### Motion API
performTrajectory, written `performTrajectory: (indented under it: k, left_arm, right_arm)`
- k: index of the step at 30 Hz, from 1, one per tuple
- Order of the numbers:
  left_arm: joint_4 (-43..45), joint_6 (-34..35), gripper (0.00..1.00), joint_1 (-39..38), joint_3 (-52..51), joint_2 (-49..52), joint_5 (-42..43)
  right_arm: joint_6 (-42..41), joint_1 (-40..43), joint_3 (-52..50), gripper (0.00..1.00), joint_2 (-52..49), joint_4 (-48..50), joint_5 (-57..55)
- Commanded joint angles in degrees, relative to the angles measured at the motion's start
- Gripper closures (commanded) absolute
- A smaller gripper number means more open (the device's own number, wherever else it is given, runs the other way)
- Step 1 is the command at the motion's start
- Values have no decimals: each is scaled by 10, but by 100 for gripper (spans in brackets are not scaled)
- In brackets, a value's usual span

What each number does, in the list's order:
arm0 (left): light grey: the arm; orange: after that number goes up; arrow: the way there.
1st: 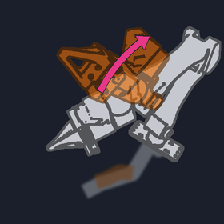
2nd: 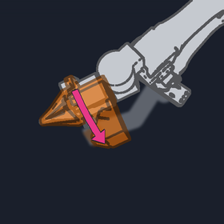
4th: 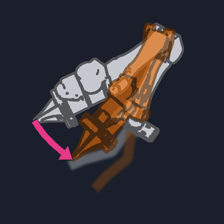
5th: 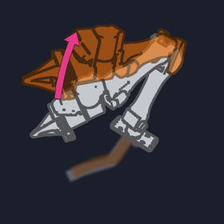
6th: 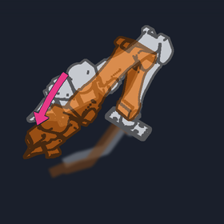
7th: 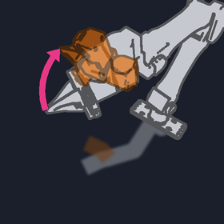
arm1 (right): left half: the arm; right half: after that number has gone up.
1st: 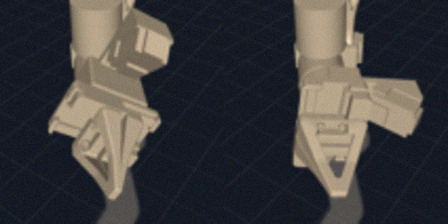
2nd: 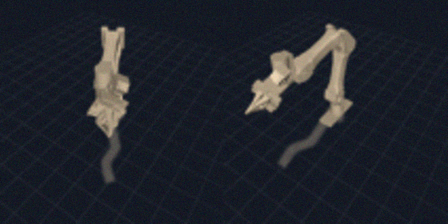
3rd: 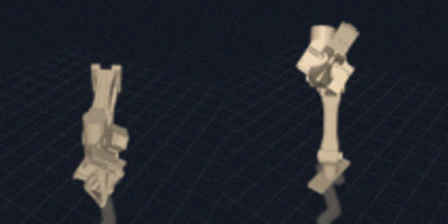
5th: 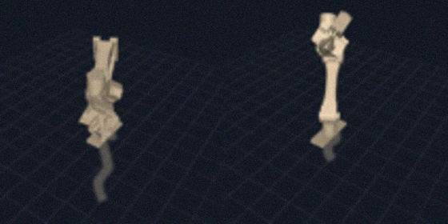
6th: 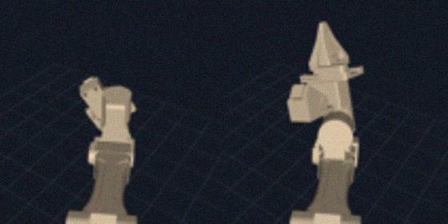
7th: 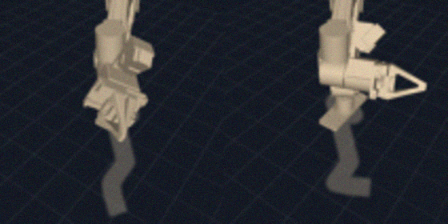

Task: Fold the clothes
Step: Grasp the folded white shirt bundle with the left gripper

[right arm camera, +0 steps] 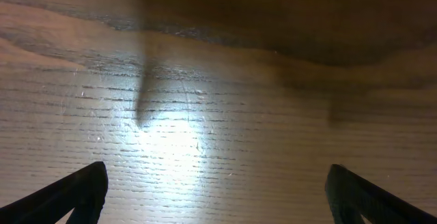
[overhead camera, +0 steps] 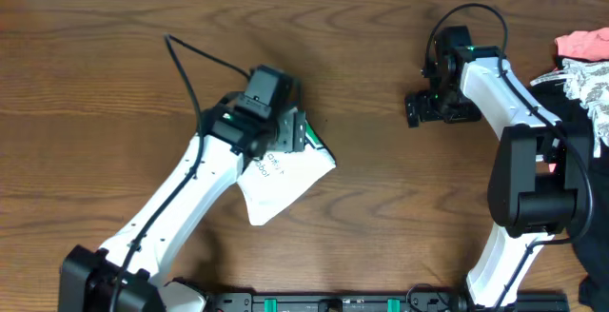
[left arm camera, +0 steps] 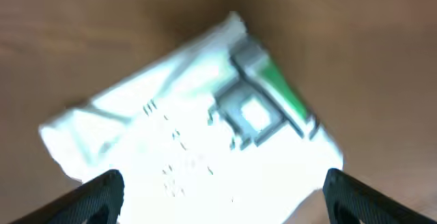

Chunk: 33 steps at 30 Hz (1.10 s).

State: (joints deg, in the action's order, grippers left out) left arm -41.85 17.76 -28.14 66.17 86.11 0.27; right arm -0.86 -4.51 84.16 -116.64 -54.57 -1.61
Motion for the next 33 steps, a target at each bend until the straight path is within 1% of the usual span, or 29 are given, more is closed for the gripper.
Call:
performTrajectory:
  k: [1, 3, 5, 9, 11, 21, 33]
  left_arm:
    - [-8, -54, 6, -37, -25, 11, 45]
    - [-6, -104, 7, -66, -33, 12, 44]
    - [-3, -133, 6, -95, -38, 13, 30]
    - [9, -139, 6, -139, -51, 23, -74]
    - [24, -139, 6, -148, -61, 34, -103]
    - [88, -132, 6, -151, -68, 133, -104]
    - [100, -128, 7, -155, -68, 204, -105]
  right_arm:
    - [-8, 5, -3, 1, -4, 0, -8]
    - [-8, 5, -3, 1, -4, 1, -8]
    - [-8, 5, -3, 1, -4, 0, -8]
    - [-8, 5, -3, 1, -4, 0, -8]
    - [-8, 5, -3, 1, -4, 0, -8]
    - [-8, 5, -3, 1, -4, 0, -8]
    - [-8, 4, -3, 1, -4, 0, -8]
